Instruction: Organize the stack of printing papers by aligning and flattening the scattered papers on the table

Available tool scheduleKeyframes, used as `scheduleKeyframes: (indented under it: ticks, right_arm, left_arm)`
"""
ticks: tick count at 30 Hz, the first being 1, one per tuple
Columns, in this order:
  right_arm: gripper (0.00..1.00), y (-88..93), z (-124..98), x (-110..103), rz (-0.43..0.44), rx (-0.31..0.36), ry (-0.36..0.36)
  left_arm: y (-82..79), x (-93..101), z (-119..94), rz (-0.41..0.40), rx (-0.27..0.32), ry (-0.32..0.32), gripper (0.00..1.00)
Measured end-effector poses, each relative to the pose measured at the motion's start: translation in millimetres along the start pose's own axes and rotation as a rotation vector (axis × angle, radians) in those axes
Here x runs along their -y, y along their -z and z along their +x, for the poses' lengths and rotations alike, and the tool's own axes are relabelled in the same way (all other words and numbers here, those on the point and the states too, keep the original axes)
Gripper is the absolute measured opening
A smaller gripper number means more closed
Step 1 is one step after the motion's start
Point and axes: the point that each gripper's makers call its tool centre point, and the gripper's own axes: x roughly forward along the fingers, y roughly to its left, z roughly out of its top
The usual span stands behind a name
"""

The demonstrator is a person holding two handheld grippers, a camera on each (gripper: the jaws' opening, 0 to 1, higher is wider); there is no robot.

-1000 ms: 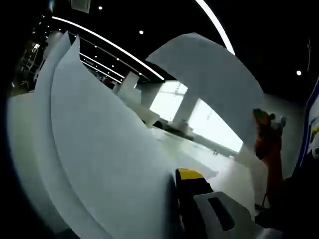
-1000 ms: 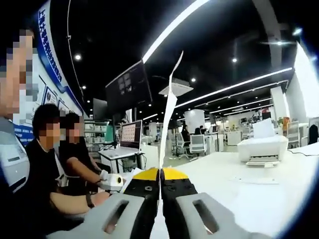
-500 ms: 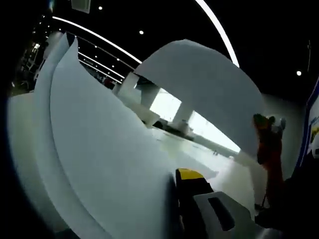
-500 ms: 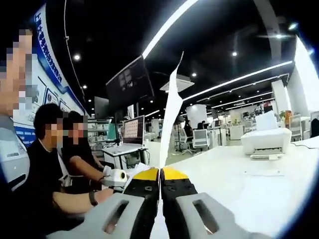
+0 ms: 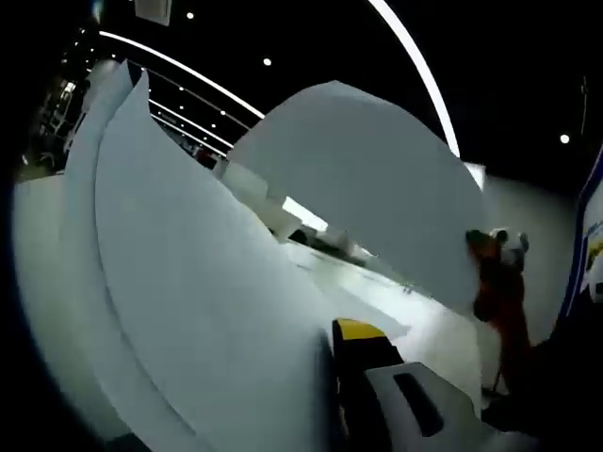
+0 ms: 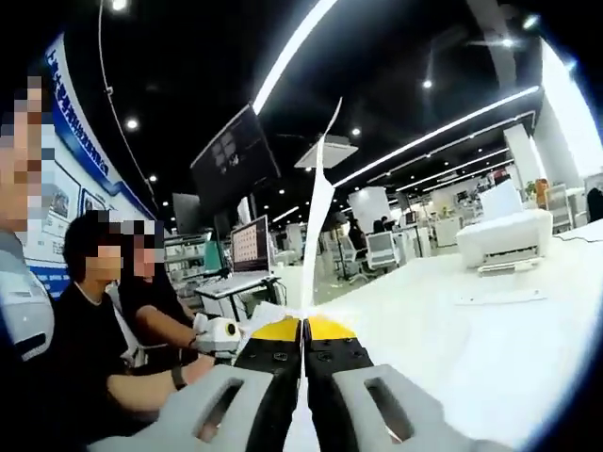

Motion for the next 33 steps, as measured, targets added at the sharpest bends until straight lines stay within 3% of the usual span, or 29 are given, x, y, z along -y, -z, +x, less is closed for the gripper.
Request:
scheduleKeyframes:
  ticks: [10,17,27,33]
  right_arm:
    - [0.00,36.1,4.5,26.1,0.105,-0.044,0.039]
    - [0.00,52.7,4.8,29.0,0.119,-0.069,0.058]
    - [0.00,82.1,3.6,32.6,0.256,-0.077,0.053]
    - [0.00,105.3,4.6,33.2,0.287,-0.135,0.064]
  left_arm:
    - [-0.5,-1.0,-0.2,-0.003,-0.001,0.001,0.13]
    - [-1.8,-5.0,-0.8,-0.008,0.000,0.000,0.14]
    - [-2.1,-3.4,-0.3,-0.022,0.008,-0.001,0.15]
    - [-3.5,-4.5,-0.8,-0.029,0.016,-0.002,0.16]
